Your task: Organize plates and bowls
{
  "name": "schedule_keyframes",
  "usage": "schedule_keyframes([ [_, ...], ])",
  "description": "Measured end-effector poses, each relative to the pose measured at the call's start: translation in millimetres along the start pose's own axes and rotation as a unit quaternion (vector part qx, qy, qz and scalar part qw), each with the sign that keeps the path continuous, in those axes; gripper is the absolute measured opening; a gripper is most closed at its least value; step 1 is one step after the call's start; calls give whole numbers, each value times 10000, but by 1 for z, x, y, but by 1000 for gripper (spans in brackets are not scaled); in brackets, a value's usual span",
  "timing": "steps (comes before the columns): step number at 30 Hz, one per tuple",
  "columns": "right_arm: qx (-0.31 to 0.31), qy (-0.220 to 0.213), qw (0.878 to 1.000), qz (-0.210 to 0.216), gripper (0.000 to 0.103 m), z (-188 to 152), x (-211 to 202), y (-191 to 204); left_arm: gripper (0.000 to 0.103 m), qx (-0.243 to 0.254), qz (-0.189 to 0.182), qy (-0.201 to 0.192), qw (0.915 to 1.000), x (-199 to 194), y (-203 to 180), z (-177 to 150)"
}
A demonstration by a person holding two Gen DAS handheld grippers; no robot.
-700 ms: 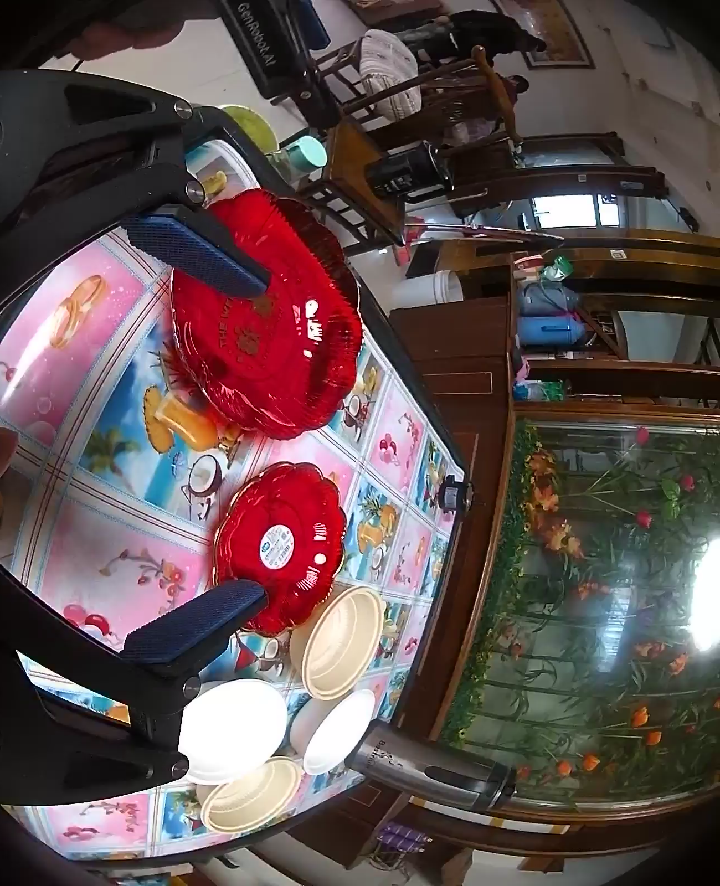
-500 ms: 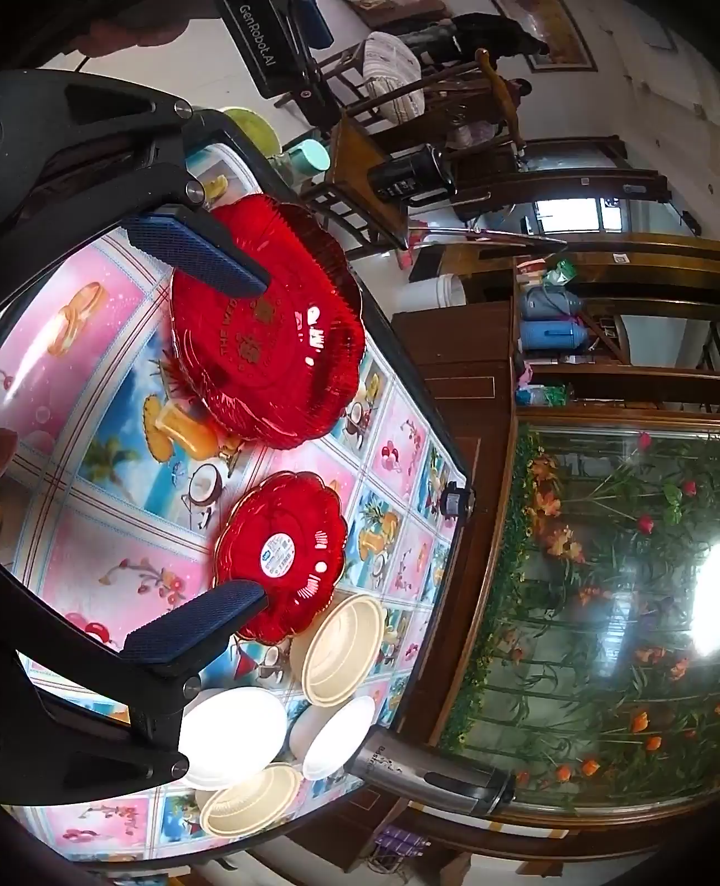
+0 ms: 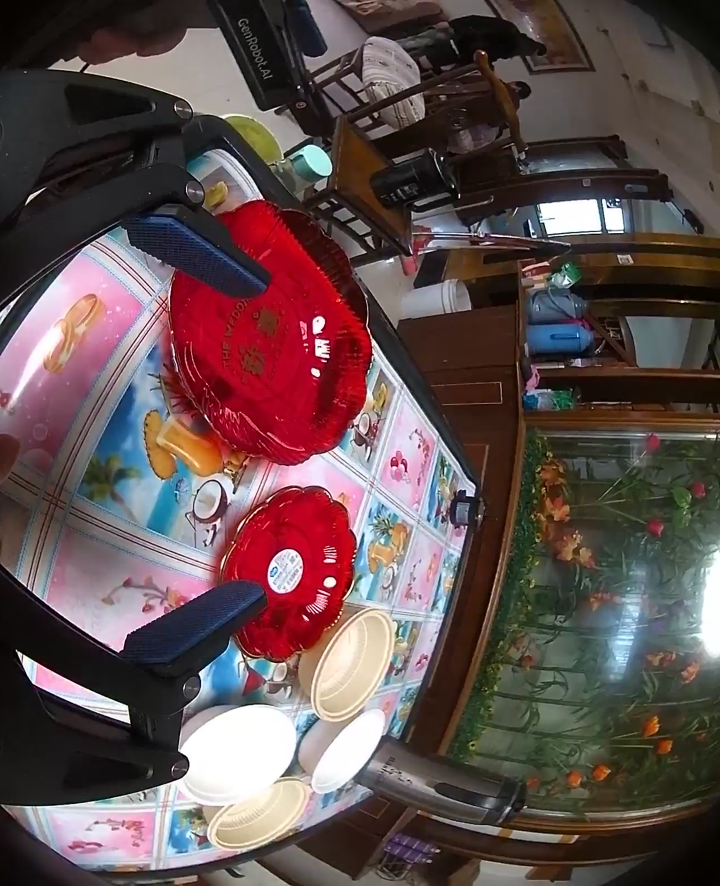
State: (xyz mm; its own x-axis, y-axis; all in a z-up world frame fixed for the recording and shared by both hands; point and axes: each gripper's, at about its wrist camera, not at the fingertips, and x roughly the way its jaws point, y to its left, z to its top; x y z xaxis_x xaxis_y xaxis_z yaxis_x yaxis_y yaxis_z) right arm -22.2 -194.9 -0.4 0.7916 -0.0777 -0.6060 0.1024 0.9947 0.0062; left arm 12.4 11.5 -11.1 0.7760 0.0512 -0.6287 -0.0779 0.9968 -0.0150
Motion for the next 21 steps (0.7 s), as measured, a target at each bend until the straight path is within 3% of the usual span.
schedule_keyframes([
  [21,204,-49,9997,102,103,-2,-4,-13,103,139,-47,-98,9998,-11,-6,2],
])
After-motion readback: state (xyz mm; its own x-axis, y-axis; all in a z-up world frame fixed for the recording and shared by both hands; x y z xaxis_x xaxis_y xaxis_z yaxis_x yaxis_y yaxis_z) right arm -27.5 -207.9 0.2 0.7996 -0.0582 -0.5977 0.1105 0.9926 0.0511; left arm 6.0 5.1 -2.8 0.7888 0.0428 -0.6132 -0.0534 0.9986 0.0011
